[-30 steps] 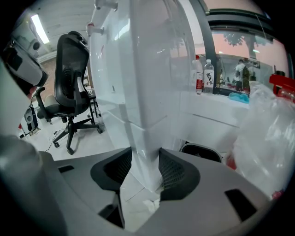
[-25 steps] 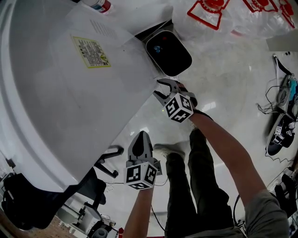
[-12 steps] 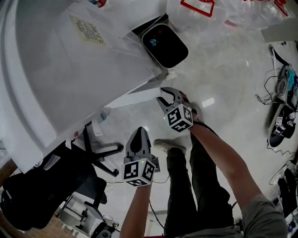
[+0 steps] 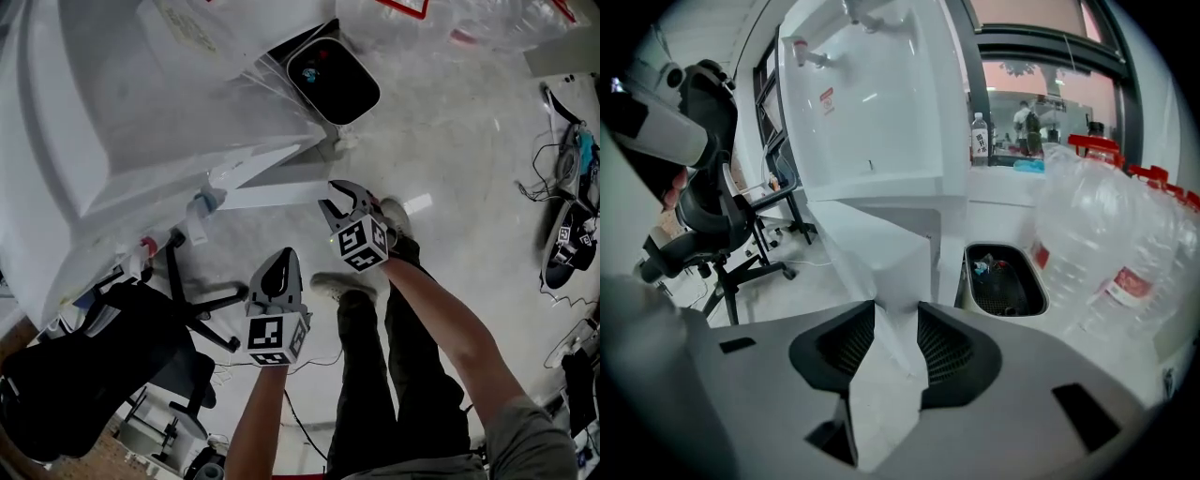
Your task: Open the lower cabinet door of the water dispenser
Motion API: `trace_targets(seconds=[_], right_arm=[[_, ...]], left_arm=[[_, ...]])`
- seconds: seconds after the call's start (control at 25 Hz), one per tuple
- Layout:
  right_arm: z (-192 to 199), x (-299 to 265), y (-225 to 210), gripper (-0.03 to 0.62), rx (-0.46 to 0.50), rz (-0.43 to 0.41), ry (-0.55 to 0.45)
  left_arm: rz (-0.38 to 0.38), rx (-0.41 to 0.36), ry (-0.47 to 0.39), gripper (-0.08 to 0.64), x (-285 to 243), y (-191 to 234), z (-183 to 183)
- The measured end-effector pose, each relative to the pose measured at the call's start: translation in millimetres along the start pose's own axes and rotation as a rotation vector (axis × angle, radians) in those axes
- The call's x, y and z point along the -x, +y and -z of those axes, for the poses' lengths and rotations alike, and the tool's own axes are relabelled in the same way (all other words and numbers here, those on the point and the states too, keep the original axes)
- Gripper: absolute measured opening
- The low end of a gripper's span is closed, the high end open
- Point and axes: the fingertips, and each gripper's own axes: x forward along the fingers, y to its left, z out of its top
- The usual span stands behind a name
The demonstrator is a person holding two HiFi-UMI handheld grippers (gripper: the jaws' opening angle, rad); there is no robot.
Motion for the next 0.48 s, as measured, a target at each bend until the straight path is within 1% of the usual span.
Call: trace_targets(seconds=[0.12,0.2,0.36,0.48], right_arm=[[0.2,7.4,-4.6,0.140,-0.062,-0.012,0.013],[2.6,19.5,-10.9,0.138,-0.112,-0.016,0.015],[14.1,50.7,-19.4,0.076,-0.194,-0.051,0.023],[19.9,76.6,-28.6,0.040,-0.233,-0.063,0.024]], left_arm=[[0.083,-0.160,0.060,0.008,-14.2,-4.9,-4.5],[0.116,-0.241,0.096,0.009,-23.4,-4.7,-7.7],[0.119,-0.370,0.154,0.020,-42.3,0.9,-15.2],[0.122,-0.486,0.214,0.060,-56.8,1.2,-11.9]])
